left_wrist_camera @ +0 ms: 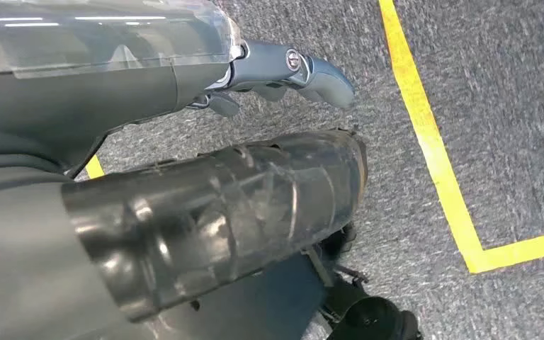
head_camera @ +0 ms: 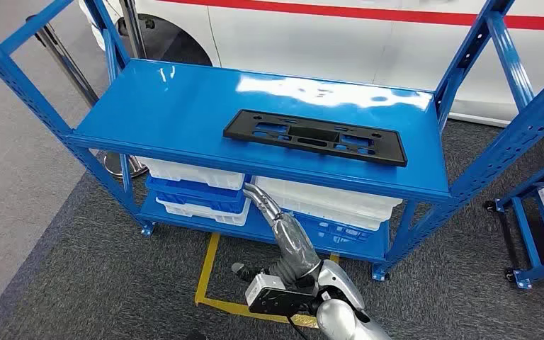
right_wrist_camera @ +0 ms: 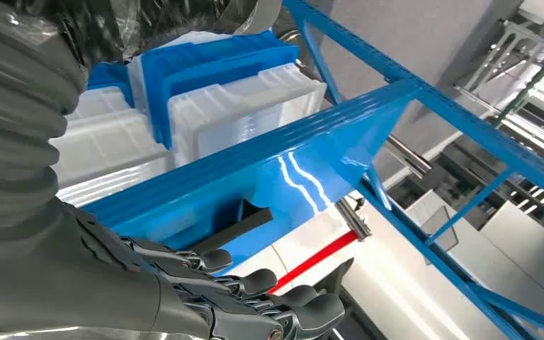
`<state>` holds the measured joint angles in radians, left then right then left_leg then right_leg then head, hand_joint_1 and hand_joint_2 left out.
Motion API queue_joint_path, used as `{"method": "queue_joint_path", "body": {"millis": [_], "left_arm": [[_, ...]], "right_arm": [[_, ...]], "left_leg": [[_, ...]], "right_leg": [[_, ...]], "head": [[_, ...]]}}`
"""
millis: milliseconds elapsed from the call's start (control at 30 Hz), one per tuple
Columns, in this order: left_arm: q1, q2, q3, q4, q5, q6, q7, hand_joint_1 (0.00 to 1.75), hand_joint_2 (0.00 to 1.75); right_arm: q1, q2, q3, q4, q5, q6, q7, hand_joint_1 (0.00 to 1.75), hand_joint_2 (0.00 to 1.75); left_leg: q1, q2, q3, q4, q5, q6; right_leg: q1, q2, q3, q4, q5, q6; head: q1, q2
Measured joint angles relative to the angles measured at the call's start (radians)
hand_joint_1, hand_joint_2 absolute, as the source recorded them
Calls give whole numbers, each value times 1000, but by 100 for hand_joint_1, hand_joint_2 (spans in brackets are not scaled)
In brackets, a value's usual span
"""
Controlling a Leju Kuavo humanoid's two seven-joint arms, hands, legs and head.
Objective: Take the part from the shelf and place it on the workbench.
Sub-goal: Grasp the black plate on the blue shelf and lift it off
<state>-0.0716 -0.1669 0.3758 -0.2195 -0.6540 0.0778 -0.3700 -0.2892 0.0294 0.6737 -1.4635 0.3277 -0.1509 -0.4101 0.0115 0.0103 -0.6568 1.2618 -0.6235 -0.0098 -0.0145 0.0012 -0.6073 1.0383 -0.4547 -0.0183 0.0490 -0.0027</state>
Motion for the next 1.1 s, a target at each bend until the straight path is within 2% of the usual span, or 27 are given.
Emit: {"method": "queue_joint_path", "body": {"millis": [67, 100, 133, 167, 233, 267, 367, 400, 467, 533, 567, 600, 633, 700, 733, 767, 833, 900, 933, 967, 1033, 1067, 1100], "left_arm": [[1, 0, 0, 1, 0, 0, 1, 0, 0], [2, 1, 0, 1, -1, 0, 2, 0, 0], [3, 2, 0, 1, -1, 0, 3, 0, 0], [3, 3, 0, 1, -1, -2, 3, 0, 0], [2, 5, 0, 2, -1, -9, 3, 0, 0], [1, 5, 0, 2, -1, -13, 2, 0, 0], [1, 6, 1, 2, -1, -18, 2, 0, 0], [1, 6, 1, 2, -2, -18, 2, 0, 0], [0, 6, 1, 2, -2, -18, 2, 0, 0], [0, 6, 1, 2, -2, -20, 2, 0, 0], [0, 7, 2, 2, -2, -21, 2, 0, 0], [1, 7, 2, 2, -2, -22, 2, 0, 0], [1, 7, 2, 2, -4, -23, 2, 0, 0], [1, 6, 3, 2, -7, -25, 2, 0, 0], [1, 6, 3, 2, -8, -26, 2, 0, 0], [1, 5, 3, 2, -8, -27, 2, 0, 0], [1, 4, 5, 3, -9, -28, 2, 0, 0], [0, 5, 7, 3, -10, -31, 2, 0, 0], [0, 5, 7, 3, -10, -32, 2, 0, 0], [0, 6, 8, 3, -10, -33, 2, 0, 0], [2, 6, 10, 3, -10, -35, 2, 0, 0], [3, 6, 11, 3, -10, -35, 2, 0, 0], [5, 7, 12, 3, -10, -35, 2, 0, 0]], "right_arm": [[0, 0, 0, 1, 1, 0, 0, 0, 175], [1, 0, 0, 2, 1, 0, 0, 0, 175], [1, 0, 0, 3, 2, 0, 0, 0, 175], [1, 0, 0, 4, 3, 0, 0, 0, 175], [0, 0, 0, 4, 5, 0, 0, 0, 175], [0, 0, 0, 4, 7, 0, 1, 0, 175], [-1, -1, 0, 4, 12, -1, 2, 0, 175], [-1, -1, 0, 4, 13, -1, 3, 0, 175], [-2, -2, 0, 4, 14, -3, 4, 0, 175], [-1, -4, 0, 4, 21, -9, 8, 0, 175], [1, -6, 0, 4, 29, -15, 9, 0, 175], [2, -8, -1, 4, 39, -24, 11, 0, 175], [3, -10, -2, 5, 51, -36, 12, 0, 175], [3, -12, -6, 4, 74, -58, 15, 0, 175], [2, -13, -9, 4, 84, -68, 17, 0, 175], [2, -14, -12, 3, 91, -75, 19, 0, 175], [3, -16, -20, 3, 101, -86, 22, 0, 175], [4, -20, -26, 1, 107, -95, 24, 0, 175], [4, -21, -29, 0, 110, -100, 25, 0, 175], [5, -22, -32, -1, 113, -104, 26, 0, 175], [7, -23, -37, -2, 118, -109, 28, 0, 175], [10, -24, -39, -2, 119, -110, 29, 0, 175], [13, -25, -42, -2, 121, -111, 30, 0, 175]], "left_leg": [[0, 0, -21, 30, 4, -1], [0, 0, -30, 36, 19, -2], [1, 0, -19, 1, 52, -1], [1, 0, 7, -64, 94, 1], [0, -3, 58, -183, 144, 7], [-1, -5, 71, -213, 151, 11], [-3, -6, 73, -225, 152, 29], [-1, -5, 75, -228, 155, 35], [0, -3, 77, -233, 159, 48], [-3, -2, 76, -233, 158, 56], [-4, -1, 76, -233, 157, 57], [-6, -1, 76, -233, 156, 58], [-8, -1, 78, -233, 155, 58], [-11, -1, 83, -233, 153, 58], [-14, -2, 84, -232, 151, 56], [-15, -1, 84, -232, 150, 53], [-15, 0, 84, -234, 148, 44], [-14, 0, 86, -231, 141, 33], [-14, -1, 79, -212, 127, 28], [-13, -2, 62, -174, 106, 24], [-7, -4, 0, -52, 54, 15], [-3, -3, -31, 0, 42, 10], [1, -3, -51, 26, 47, 5]], "right_leg": [[1, 2, 1, 1, -1, -1], [1, 4, 2, 2, -1, -1], [1, 7, 3, 3, -3, 0], [0, 9, 6, 4, -5, 2], [3, 13, 7, 9, -9, 9], [5, 14, 6, 10, -9, 14], [6, 14, 4, 9, -8, 29], [5, 13, 1, 17, -15, 33], [2, 10, -29, 86, -59, 42], [2, 8, -90, 213, -116, 47], [2, 8, -114, 262, -129, 48], [2, 8, -124, 278, -123, 47], [2, 8, -113, 254, -99, 43], [8, 5, -49, 125, -34, 29], [12, 2, -19, 63, -14, 22], [16, 0, 1, 22, -6, 17], [21, 0, 9, 1, -9, 12], [14, 1, 19, -13, -5, 6], [10, 1, 27, -22, -3, 2], [6, 0, 34, -29, -2, -2], [6, -1, 40, -32, -5, -7], [6, 0, 43, -31, -8, -8], [5, 1, 46, -31, -11, -7]], "head": [[0, 0], [0, 0], [0, 0], [0, 0], [0, 0], [0, 0], [1, 0], [1, 0], [1, 0], [1, 0], [1, 0], [1, 0], [2, 0], [2, 0], [2, 0], [1, 0], [1, 0], [1, 0], [0, 0], [0, 0], [-2, 0], [-2, 0], [-2, 0]]}}
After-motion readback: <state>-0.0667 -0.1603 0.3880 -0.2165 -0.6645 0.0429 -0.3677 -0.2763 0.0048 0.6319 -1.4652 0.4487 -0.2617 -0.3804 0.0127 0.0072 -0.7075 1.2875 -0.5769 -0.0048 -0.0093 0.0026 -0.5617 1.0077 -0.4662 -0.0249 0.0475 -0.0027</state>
